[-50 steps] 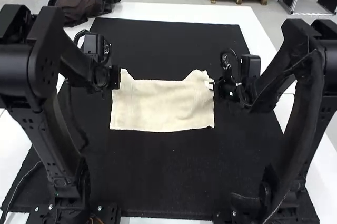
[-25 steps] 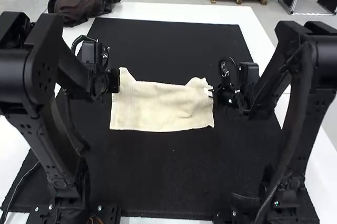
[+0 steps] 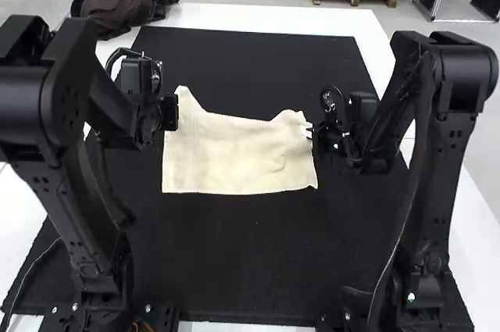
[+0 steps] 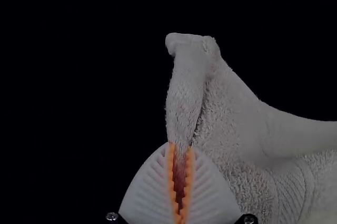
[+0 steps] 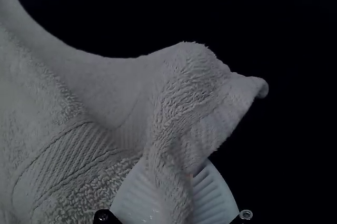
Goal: Fold the towel.
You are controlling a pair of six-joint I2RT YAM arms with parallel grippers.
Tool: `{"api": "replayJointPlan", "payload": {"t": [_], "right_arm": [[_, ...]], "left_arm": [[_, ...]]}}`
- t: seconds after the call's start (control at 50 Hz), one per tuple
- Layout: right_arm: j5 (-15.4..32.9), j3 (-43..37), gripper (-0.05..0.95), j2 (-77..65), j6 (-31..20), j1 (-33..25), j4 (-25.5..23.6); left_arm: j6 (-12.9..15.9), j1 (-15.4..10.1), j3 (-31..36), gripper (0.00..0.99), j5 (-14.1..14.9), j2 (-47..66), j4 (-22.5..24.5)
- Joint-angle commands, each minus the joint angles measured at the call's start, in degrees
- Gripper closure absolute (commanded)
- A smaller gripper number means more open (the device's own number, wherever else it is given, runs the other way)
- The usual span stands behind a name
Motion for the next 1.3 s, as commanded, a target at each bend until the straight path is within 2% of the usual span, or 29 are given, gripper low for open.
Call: {"api": "replayJointPlan", "payload": {"t": [0.0, 0.12, 0.16, 0.42, 0.68, 0.9, 1.28], "right_arm": [[0.9, 1.0, 0.92, 1.3, 1.1, -0.1, 2.5], [0.8, 0.9, 0.92, 1.8, 1.6, -0.1, 5.1], [0.8, 0.8, 0.92, 1.8, 3.2, -0.2, 5.8], [-1.6, 0.3, 0.92, -2.3, 9.5, -0.5, 2.8], [-4.3, 0.2, 0.92, -7.8, 13.1, -0.6, -3.9], [-6.1, 0.1, 0.92, -11.7, 14.0, -0.7, -11.4], [-7.5, 0.1, 0.92, -14.7, 14.1, -3.1, -22.4]], "left_arm": [[-0.3, 0.3, 0.0, 0.974, -0.2, 1.3, 1.0], [-0.3, 0.6, -0.7, 0.974, -0.3, 2.7, 3.7], [-0.3, 0.7, -1.0, 0.975, -0.4, 2.8, 4.7], [-0.5, 0.7, -1.5, 0.974, -0.6, 1.6, 4.7], [-0.3, 0.7, -1.5, 0.975, -0.1, -1.0, 2.3], [0.6, 0.7, -2.5, 0.974, 0.5, -2.9, -1.1], [3.6, 3.0, -5.3, 0.974, 1.1, -7.1, -3.8]]}}
